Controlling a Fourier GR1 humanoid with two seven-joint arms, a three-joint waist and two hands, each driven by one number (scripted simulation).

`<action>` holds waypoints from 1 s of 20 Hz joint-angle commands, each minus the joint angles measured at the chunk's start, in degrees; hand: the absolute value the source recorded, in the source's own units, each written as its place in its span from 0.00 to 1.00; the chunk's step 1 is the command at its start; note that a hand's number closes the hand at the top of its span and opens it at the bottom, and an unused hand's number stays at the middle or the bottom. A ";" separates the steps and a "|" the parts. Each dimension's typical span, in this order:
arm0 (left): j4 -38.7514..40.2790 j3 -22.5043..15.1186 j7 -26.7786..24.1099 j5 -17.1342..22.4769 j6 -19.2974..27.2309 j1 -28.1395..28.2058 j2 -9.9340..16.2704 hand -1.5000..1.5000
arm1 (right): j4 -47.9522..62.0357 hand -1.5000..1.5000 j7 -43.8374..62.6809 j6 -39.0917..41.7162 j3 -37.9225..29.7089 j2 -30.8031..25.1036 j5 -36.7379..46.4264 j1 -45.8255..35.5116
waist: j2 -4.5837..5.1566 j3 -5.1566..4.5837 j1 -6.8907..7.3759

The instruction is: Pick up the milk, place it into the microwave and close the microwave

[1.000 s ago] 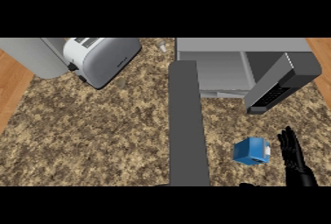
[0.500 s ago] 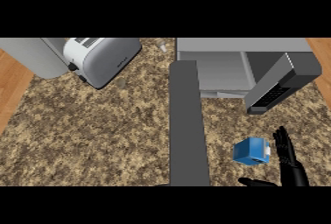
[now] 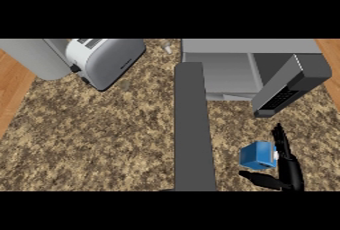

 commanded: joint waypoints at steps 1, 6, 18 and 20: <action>0.02 0.42 0.75 0.16 -0.74 -0.61 -1.05 0.00 | 6.60 1.00 -2.28 0.98 -0.43 -1.11 0.41 -4.43 | 0.00 -0.01 -0.07; 2.77 1.17 -2.61 -1.61 -3.98 0.57 -2.54 0.00 | 12.02 1.00 -9.21 5.17 -0.63 -3.21 0.40 -8.17 | 0.02 -0.01 0.08; -3.27 2.85 3.44 2.27 -2.54 1.89 -2.60 0.00 | 22.84 1.00 -20.35 3.02 -2.67 -1.42 0.23 -13.96 | 0.08 0.04 0.33; 2.88 3.90 0.02 1.42 -3.99 -1.60 -1.23 0.00 | 25.47 1.00 -16.65 1.82 -3.59 -3.10 0.60 -20.15 | 0.17 0.03 0.41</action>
